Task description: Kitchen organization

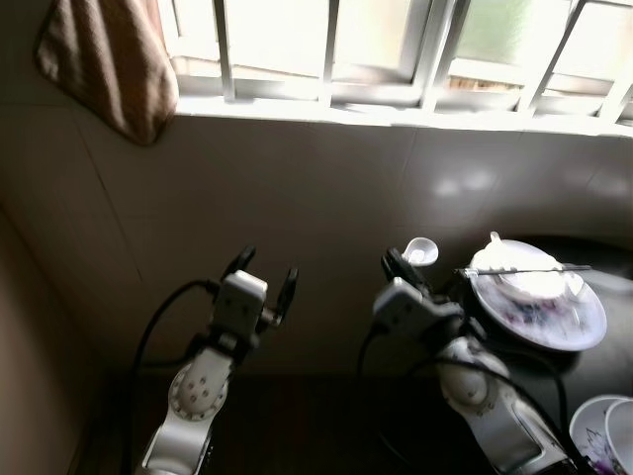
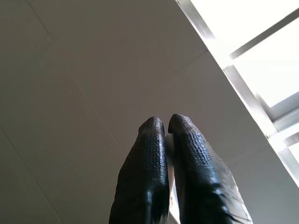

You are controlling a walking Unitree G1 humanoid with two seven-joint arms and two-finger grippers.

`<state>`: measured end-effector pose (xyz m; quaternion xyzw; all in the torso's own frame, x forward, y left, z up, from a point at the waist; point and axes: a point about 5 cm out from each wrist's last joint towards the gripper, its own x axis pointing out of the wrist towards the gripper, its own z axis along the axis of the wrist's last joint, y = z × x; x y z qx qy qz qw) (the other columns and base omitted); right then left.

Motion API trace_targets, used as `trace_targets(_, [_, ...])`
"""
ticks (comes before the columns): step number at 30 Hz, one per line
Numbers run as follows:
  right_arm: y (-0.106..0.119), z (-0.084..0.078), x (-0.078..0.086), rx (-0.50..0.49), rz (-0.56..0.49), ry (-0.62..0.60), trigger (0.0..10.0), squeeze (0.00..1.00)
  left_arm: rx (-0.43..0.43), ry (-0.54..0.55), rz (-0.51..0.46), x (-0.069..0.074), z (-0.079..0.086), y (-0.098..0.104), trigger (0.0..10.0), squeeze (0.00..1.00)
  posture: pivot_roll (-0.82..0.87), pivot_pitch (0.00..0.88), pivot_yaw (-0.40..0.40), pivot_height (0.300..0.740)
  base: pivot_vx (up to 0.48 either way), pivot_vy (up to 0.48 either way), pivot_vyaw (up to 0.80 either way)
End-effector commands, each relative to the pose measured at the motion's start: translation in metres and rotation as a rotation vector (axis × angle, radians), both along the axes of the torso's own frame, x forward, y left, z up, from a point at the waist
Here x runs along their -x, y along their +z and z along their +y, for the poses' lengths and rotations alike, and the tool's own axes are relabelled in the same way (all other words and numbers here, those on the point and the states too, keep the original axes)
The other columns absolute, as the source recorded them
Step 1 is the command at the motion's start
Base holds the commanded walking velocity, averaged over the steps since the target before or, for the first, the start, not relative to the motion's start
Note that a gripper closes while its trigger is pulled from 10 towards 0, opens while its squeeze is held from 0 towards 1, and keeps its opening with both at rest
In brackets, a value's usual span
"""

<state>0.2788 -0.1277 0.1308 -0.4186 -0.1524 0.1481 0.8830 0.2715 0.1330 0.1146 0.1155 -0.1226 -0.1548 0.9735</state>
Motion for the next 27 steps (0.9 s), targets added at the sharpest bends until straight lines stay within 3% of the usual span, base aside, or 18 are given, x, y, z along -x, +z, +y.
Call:
trace_targets(1, [0.001, -0.004, -0.002, -0.003, 0.0, -0.009, 0.0, 0.0, 0.007, -0.008, 0.009, 0.002, -0.004, -0.002, 10.0, 0.0, -0.03, 0.0, -0.048, 0.74, 0.0, 0.476, 0.8])
trace_targets(6, [0.002, -0.004, -0.004, -0.008, -0.005, -0.008, 0.0, 0.0, 0.002, -0.003, 0.002, 0.002, -0.003, -0.001, 10.0, 0.0, -0.02, 0.0, -0.048, 0.74, 0.0, 0.443, 0.8])
trace_targets(13, [0.005, -0.002, -0.006, -0.029, -0.027, -0.001, 0.0, 0.0, -0.007, 0.014, -0.054, 0.001, 0.0, 0.007, 10.0, 0.0, -0.02, 0.0, -0.048, 0.74, 0.0, 0.0, 0.8])
trace_targets(18, [0.022, -0.005, -0.011, -0.057, -0.139, -0.017, 0.0, 0.0, -0.011, 0.067, -0.135, -0.002, 0.006, 0.023, 10.0, 0.0, -0.02, 0.0, -0.049, 0.74, 0.0, 0.0, 0.8])
trace_targets(20, [0.039, -0.006, -0.016, -0.072, -0.234, -0.025, 0.0, 0.0, 0.014, 0.12, -0.214, -0.007, 0.012, 0.044, 10.0, 0.0, -0.02, 0.0, -0.05, 0.74, 0.0, 0.0, 0.8])
trace_targets(27, [0.046, -0.001, -0.019, -0.097, -0.264, 0.003, 0.0, 0.0, 0.003, 0.151, -0.25, -0.01, 0.016, 0.051, 10.0, 0.0, -0.01, 0.0, -0.056, 0.74, 0.0, 0.0, 0.8])
